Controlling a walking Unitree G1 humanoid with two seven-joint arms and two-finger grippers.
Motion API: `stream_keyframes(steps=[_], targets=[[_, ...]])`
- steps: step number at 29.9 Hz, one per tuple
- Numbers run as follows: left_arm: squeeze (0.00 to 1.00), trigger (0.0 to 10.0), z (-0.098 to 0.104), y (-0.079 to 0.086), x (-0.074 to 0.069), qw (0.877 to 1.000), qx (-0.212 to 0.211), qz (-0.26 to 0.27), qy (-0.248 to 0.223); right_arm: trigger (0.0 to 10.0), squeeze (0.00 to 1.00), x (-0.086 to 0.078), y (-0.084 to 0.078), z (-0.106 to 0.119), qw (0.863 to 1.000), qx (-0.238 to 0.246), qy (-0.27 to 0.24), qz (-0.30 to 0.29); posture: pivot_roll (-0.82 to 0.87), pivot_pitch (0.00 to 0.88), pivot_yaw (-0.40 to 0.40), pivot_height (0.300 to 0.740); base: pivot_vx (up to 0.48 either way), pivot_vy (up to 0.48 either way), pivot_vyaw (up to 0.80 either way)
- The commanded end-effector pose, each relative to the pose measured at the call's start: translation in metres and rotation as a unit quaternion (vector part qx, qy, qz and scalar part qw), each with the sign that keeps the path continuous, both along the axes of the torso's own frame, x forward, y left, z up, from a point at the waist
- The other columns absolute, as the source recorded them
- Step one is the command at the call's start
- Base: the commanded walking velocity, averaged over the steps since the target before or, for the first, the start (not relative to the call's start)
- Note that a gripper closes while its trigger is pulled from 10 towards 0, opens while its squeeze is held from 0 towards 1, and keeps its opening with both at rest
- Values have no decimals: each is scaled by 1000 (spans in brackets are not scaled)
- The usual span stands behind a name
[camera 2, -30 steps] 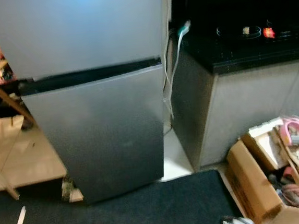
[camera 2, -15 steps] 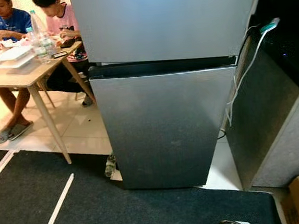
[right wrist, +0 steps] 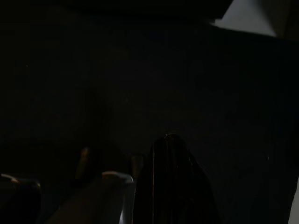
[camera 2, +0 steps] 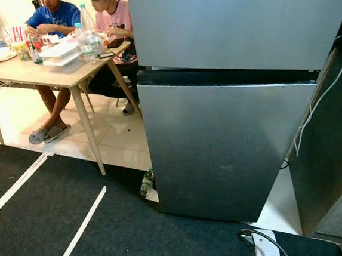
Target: Restocking fridge
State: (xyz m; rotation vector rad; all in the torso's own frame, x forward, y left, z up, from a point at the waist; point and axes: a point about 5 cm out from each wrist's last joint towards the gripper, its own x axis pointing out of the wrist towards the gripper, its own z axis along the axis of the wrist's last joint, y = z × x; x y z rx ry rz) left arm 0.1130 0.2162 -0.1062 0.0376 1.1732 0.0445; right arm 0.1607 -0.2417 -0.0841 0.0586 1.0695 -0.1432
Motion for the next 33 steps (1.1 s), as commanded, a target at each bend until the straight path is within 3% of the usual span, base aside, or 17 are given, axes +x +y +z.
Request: stream_keyframes(steps=[1,12,28,33], targets=[[0,10000,3,8,4,1000,18,-10,-9,10000,0,-4,5,-3,1000,0,12,13,-19,0,33,740,0,0,0],[0,10000,3,0,12,999,19,-39,-12,10000,0,-11,14,-8,999,-3,30,44,-15,0,49,740,0,0,0],[0,10000,-1,-4,-2,999,20,-47,7,10000,0,-9,16,-8,997,-9,32,65,-19,0,45,740,273,0,0],[0,10000,-1,-4,0,999,18,-48,4,10000,0,-12,17,-9,997,-8,35,64,-19,0,48,740,304,0,0]])
